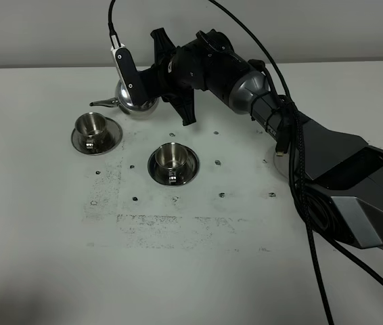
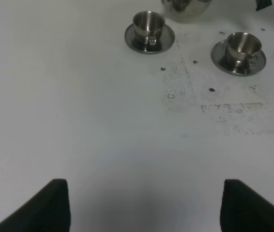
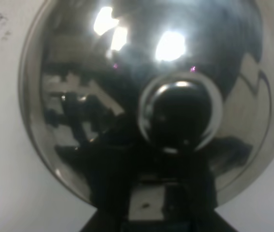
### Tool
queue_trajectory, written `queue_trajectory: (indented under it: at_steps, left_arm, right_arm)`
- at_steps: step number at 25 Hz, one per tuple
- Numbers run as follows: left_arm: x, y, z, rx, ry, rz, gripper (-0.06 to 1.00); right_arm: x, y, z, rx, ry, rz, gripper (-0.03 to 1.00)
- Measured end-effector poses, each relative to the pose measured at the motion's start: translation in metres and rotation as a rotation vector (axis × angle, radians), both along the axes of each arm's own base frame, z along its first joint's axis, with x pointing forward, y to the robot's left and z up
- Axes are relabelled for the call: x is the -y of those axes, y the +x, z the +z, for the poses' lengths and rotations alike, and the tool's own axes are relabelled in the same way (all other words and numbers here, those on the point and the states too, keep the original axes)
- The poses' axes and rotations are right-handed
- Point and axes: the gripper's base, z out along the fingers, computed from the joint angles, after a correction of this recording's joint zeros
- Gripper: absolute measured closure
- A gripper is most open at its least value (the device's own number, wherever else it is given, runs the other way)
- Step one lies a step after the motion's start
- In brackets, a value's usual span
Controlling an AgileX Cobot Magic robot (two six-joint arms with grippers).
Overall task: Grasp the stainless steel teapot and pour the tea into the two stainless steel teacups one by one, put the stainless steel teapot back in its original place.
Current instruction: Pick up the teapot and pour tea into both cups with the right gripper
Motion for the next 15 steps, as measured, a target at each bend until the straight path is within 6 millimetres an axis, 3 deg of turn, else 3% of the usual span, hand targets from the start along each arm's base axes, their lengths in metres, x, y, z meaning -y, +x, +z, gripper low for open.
queue_trajectory:
  at_steps: [15]
  left_arm:
    - [0.0, 0.0, 0.0, 0.0, 0.001, 0.0, 0.25]
  right_arm:
    - [-0.0004, 0.0061, 0.0058, 0.106, -0.015, 0.021, 0.79]
